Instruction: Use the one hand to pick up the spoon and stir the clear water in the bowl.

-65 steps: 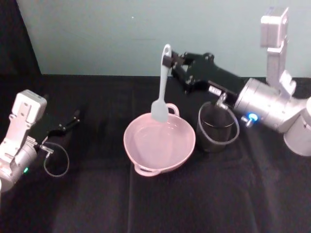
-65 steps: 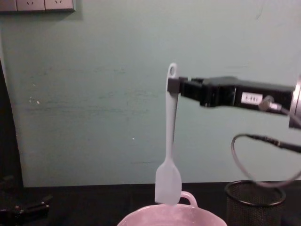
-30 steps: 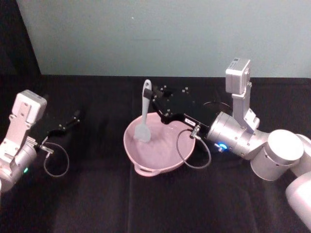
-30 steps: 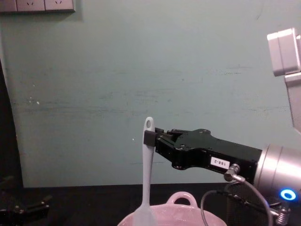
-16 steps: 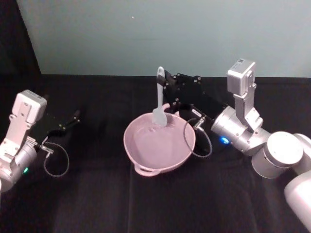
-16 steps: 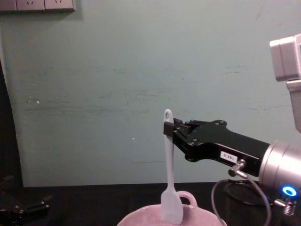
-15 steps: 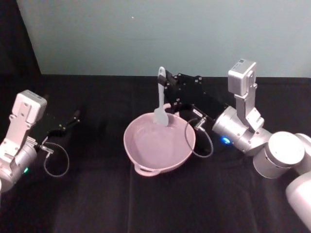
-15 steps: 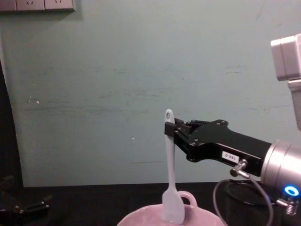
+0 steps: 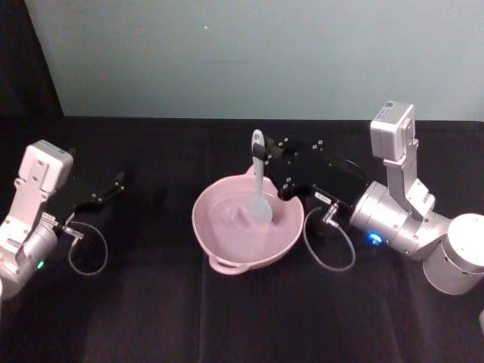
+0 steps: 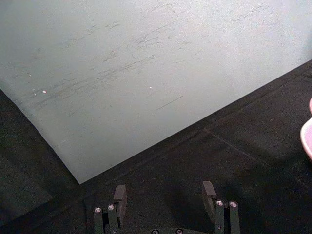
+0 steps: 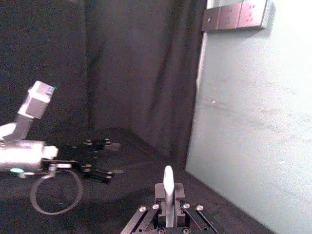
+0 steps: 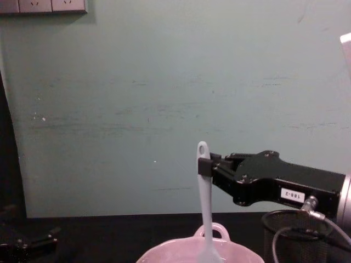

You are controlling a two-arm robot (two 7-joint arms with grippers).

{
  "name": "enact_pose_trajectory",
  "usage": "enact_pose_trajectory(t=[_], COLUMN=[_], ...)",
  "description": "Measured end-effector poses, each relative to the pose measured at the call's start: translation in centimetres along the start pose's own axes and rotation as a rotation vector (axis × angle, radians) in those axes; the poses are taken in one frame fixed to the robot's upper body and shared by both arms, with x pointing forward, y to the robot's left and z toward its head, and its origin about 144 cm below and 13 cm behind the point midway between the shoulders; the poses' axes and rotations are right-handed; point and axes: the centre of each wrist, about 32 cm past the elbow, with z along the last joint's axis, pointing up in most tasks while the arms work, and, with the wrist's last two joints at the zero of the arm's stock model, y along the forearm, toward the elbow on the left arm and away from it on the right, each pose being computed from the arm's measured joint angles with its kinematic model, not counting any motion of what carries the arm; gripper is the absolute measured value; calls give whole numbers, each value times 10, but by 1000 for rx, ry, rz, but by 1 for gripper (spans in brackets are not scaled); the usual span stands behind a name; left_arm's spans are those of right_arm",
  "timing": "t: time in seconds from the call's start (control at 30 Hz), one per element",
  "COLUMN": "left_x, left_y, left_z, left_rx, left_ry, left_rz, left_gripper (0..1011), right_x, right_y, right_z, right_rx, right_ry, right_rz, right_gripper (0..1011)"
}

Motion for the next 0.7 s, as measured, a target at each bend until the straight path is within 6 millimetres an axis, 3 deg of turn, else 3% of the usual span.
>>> enact_pose_trajectory(t=[0.17, 0.37, 0.7], left_x=[0, 0, 0], left_y=[0, 0, 0], left_z=[0, 0, 0], left_rx=[0, 0, 0], left_ry=[0, 0, 0], left_rz=[0, 0, 0], left_gripper=[1011, 1011, 1011], right_x=[-8, -17, -20], right_y=[1, 18, 41], right_z=[-1, -9, -23], right_rx=[0, 55, 109], right_ry=[78, 169, 114], right_rz=[35, 24, -89], right_gripper=[109, 108, 108])
